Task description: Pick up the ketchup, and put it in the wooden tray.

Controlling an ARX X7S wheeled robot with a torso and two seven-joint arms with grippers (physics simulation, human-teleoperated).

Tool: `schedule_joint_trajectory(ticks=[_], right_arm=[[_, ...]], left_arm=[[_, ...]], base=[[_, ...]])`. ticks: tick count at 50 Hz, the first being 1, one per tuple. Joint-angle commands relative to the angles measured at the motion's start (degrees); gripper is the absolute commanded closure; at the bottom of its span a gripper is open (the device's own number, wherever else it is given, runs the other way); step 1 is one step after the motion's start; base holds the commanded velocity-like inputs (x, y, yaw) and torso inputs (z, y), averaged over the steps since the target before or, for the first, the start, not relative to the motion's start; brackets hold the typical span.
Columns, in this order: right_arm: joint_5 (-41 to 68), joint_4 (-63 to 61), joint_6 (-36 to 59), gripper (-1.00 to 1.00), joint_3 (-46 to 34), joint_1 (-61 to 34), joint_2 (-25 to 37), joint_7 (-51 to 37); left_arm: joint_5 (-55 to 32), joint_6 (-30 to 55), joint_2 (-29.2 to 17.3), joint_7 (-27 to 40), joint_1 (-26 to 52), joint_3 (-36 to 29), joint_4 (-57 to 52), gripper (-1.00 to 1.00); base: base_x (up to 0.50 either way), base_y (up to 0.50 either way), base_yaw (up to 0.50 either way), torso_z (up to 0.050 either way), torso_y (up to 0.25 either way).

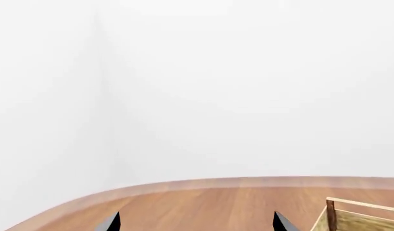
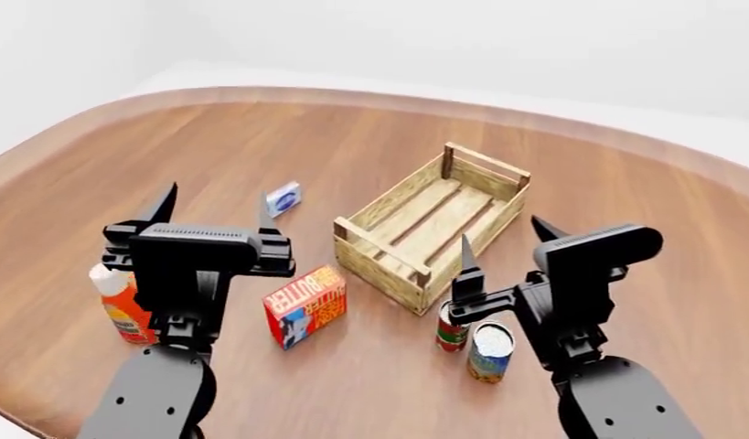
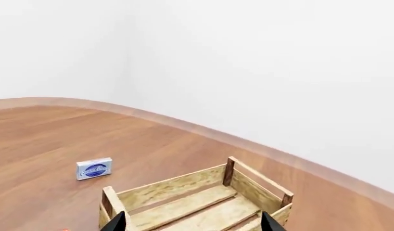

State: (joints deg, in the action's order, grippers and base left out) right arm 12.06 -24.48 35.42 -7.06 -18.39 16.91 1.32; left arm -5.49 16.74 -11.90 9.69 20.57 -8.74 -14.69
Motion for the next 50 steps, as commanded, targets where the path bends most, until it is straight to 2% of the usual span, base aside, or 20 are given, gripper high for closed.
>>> schedule_joint_trajectory(ticks=[1,44,50], right_arm=[[-0.1,0.9,-0.2,-1.00,-1.3,-0.6,-0.1,0.1],[0.6,0.2,-0.3,-1.00,-2.2,0.0,0.4,-1.0],[0.5,-0.4,-0.4,-1.00,-2.2,0.4,0.6,-1.4]], left_arm=[[-0.3,-0.5,-0.3,0.4,0.5,0.2,1.2,-1.00],[-2.0,-0.9,-1.4,1.4,0.0,0.2,1.0,-1.00],[-2.5,-0.6,-2.0,1.6,-0.9,0.7,-0.2,-1.00]], base=[[0.35,0.09,0.00,0.000,0.000],[0.28,0.08,0.00,0.000,0.000],[0.00,0.00,0.00,0.000,0.002]])
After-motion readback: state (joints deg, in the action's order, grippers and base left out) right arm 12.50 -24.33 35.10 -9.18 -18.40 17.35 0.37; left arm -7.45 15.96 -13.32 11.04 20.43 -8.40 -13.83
